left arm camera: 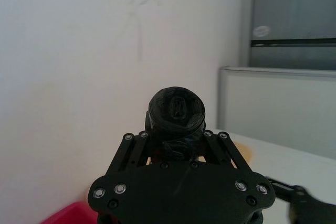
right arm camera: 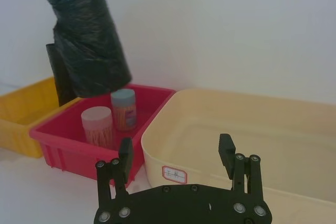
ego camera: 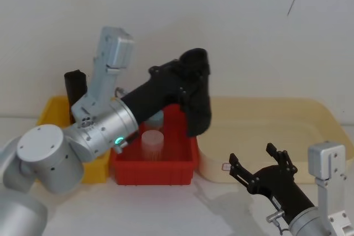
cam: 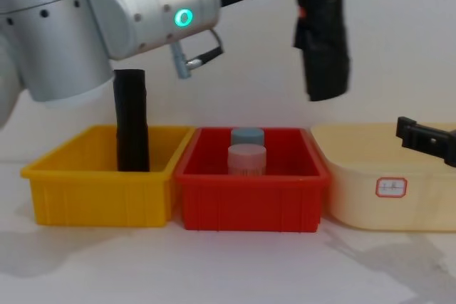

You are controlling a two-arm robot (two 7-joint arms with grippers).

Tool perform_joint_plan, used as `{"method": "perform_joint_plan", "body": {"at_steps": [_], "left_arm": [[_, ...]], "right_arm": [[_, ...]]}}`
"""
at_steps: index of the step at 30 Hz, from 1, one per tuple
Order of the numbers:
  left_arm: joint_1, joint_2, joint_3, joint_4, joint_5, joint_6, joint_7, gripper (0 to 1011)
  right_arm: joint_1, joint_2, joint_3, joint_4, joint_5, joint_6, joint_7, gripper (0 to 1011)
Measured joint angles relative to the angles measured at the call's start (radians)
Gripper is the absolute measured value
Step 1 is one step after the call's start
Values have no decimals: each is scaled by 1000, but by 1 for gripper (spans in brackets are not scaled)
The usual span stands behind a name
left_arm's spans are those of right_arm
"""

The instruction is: Pick up the garbage bag with the one hand and transfer it to the other hand.

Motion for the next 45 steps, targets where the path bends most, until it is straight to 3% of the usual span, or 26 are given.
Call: {"method": "perform_joint_plan", "body": {"at_steps": [16,25,45], "left_arm": [[-68,-70,80,103,-71,9,-145,375],[-82,-81,89,137,-78,0,-143,375],[-106,-76,73,195,-99,-51,-122,375]], "right_arm": [[0,0,0,0,0,0,0,1000],[0,0,0,0,0,0,0,1000],[0,0,0,0,0,0,0,1000]]}}
